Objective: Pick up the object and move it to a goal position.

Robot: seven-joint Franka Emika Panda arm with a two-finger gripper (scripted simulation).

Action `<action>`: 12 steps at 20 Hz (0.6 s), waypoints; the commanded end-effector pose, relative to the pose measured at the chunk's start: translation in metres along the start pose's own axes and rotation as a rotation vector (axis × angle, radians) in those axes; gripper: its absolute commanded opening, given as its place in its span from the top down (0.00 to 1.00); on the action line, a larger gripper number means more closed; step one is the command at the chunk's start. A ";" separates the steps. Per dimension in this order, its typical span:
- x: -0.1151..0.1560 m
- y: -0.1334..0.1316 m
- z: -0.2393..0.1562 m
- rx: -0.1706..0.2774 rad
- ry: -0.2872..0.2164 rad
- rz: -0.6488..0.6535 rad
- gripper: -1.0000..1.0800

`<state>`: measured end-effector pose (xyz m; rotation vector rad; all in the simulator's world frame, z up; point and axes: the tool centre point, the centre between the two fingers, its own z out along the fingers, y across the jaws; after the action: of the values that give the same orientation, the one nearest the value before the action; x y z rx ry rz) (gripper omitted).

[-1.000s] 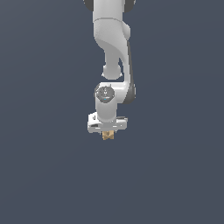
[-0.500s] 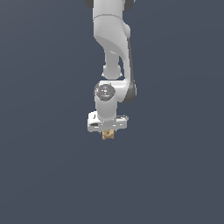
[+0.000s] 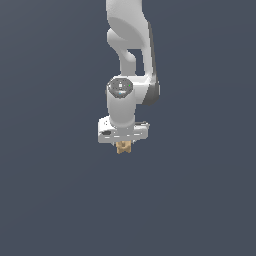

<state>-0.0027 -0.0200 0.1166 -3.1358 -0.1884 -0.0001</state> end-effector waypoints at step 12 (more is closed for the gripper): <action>0.009 -0.006 -0.151 0.000 0.000 0.000 1.00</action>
<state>0.0053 -0.0141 0.2514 -3.1361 -0.1885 -0.0027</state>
